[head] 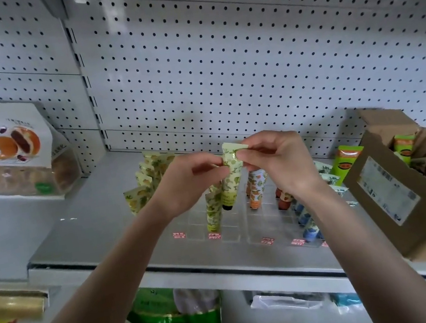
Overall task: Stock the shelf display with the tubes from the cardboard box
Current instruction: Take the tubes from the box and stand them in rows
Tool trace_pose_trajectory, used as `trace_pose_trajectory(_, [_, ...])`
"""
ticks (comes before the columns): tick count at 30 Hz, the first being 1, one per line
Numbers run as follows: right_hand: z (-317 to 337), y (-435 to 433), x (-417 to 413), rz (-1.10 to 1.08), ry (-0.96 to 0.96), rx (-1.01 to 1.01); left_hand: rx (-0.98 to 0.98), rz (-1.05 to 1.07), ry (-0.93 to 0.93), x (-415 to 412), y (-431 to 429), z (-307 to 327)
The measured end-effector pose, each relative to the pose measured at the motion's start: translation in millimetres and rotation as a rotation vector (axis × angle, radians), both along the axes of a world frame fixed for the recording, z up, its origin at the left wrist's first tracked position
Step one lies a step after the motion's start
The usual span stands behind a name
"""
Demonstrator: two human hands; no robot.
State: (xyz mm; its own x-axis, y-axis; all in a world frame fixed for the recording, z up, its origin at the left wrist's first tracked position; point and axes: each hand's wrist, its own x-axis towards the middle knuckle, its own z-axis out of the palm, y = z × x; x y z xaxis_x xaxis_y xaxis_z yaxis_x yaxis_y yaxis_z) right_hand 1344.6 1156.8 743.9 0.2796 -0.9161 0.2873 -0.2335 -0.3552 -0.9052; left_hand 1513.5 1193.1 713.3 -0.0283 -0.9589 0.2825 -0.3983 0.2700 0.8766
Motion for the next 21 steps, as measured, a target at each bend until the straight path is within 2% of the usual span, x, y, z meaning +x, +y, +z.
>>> trace_pose_trajectory(8, [-12, -9, -4, -0.073, 0.078, -0.071, -0.032, 0.008, 0.065, -4, -21, 4])
trace_pose_trajectory(21, [-36, -36, 0, -0.194, 0.147, -0.096, -0.113, 0.009, -0.153, 2, -63, -3])
